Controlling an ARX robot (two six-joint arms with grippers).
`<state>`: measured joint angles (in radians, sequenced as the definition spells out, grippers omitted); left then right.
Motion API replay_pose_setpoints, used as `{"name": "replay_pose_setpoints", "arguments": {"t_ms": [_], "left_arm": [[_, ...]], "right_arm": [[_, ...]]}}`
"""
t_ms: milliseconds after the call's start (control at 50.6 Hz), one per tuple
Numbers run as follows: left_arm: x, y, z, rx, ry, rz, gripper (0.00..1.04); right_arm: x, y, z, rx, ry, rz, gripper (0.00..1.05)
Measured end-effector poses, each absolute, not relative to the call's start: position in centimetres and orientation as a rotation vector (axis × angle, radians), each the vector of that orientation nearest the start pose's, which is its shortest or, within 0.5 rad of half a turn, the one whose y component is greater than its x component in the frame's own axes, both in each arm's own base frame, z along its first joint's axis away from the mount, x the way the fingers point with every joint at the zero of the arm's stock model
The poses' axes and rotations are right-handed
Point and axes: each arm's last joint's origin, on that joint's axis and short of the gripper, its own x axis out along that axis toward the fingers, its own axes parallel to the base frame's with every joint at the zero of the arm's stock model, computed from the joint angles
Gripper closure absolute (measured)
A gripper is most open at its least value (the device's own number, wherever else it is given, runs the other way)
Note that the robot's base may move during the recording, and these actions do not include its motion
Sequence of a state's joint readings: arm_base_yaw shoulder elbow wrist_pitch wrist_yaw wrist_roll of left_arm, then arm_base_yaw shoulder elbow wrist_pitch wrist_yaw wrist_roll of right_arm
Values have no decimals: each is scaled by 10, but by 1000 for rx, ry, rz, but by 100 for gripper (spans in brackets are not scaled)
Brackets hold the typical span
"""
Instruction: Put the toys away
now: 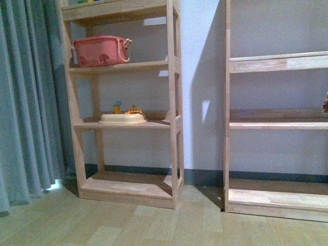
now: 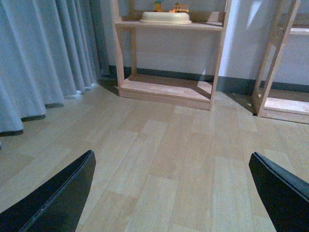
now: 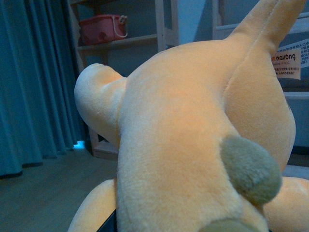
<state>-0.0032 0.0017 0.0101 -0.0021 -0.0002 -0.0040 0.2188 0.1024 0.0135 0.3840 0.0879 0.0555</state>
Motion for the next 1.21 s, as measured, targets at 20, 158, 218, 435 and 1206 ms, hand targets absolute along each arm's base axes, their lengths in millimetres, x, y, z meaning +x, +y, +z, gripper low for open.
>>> {"name": "replay_pose_setpoints", "arguments": {"t_ms": [20, 158, 218, 435, 1206], "left_arm": [[97, 0, 167, -4, -6, -3, 6], [97, 0, 167, -4, -6, 3, 6], [97, 0, 167, -4, -6, -1, 6], [97, 0, 167, -4, -6, -5, 6], [97, 0, 167, -4, -6, -6, 6]], "right_arm": [[97, 19, 197, 100, -288, 138, 85], [97, 20, 196, 99, -286, 150, 85], [97, 19, 196, 101, -287, 137, 85], [97, 19, 196, 100, -287, 132, 85], [97, 19, 197, 100, -288, 132, 85]]}}
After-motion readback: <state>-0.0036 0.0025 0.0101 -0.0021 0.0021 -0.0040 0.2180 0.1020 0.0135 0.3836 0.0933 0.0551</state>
